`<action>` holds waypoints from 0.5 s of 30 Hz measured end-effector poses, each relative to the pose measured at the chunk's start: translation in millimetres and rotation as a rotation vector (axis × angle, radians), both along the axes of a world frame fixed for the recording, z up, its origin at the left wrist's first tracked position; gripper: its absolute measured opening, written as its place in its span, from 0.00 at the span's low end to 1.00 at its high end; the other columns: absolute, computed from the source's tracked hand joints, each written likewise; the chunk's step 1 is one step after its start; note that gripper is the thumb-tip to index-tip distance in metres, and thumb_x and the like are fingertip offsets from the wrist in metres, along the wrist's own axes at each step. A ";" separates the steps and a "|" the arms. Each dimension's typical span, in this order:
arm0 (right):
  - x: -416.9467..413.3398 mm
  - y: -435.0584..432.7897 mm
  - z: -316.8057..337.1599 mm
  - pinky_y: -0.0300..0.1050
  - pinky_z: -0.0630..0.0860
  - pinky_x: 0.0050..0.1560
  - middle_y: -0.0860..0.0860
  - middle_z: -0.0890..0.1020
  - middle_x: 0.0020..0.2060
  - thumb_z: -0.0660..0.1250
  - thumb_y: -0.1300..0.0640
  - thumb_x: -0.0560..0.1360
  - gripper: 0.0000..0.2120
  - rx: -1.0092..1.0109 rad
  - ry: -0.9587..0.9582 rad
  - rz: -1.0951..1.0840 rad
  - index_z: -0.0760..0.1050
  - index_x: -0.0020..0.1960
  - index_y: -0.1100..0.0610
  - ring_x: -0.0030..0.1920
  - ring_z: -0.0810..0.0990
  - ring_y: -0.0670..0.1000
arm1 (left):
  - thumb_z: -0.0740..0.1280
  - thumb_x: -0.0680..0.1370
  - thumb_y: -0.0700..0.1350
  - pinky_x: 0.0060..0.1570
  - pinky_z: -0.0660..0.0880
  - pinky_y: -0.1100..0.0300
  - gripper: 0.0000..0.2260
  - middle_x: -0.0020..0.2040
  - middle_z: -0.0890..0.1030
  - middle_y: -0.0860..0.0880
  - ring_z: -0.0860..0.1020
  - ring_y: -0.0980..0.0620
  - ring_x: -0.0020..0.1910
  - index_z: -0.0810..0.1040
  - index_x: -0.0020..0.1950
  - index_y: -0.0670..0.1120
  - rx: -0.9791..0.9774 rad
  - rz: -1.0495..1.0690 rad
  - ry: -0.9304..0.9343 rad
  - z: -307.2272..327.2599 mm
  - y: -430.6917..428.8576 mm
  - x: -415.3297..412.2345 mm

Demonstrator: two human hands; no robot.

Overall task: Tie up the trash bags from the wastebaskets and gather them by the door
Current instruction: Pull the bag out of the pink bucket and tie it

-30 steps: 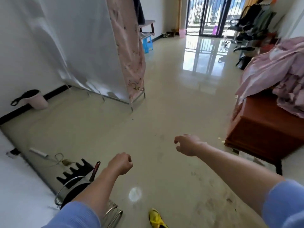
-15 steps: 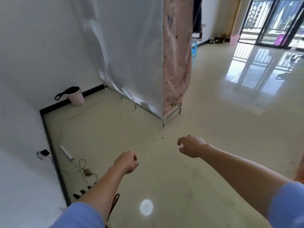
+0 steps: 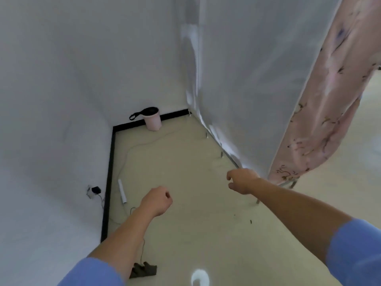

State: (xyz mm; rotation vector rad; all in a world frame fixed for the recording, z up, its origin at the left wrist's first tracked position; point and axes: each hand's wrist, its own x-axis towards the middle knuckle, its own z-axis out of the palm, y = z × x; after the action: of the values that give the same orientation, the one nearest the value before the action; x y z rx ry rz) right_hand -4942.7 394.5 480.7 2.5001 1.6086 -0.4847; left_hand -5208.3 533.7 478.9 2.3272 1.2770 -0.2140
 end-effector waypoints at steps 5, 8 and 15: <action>28.6 147.5 -2.0 0.49 0.72 0.58 0.54 0.77 0.63 0.60 0.47 0.78 0.19 -0.017 0.012 0.176 0.71 0.67 0.49 0.61 0.76 0.56 | 0.64 0.78 0.45 0.54 0.77 0.54 0.09 0.55 0.80 0.44 0.80 0.45 0.52 0.78 0.55 0.44 -0.070 0.149 0.001 -5.9 93.1 13.0; 39.5 234.8 -15.3 0.49 0.72 0.58 0.54 0.77 0.62 0.60 0.47 0.78 0.19 -0.009 0.029 0.256 0.70 0.67 0.49 0.61 0.76 0.56 | 0.63 0.78 0.44 0.53 0.78 0.53 0.09 0.54 0.80 0.42 0.80 0.44 0.51 0.77 0.54 0.42 -0.106 0.217 0.027 -21.5 164.6 24.1; 92.8 419.4 -23.5 0.47 0.71 0.57 0.53 0.77 0.62 0.61 0.46 0.77 0.19 -0.022 0.063 0.222 0.71 0.67 0.49 0.61 0.75 0.56 | 0.62 0.78 0.44 0.51 0.76 0.56 0.10 0.55 0.80 0.44 0.80 0.45 0.51 0.78 0.55 0.42 -0.100 0.223 0.048 -20.4 360.5 75.8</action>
State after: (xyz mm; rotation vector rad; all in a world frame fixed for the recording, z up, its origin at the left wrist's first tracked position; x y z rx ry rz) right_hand -4849.8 813.9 457.2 2.2746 1.8647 -0.5529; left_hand -5132.5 894.3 458.4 2.0883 1.5004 -0.2542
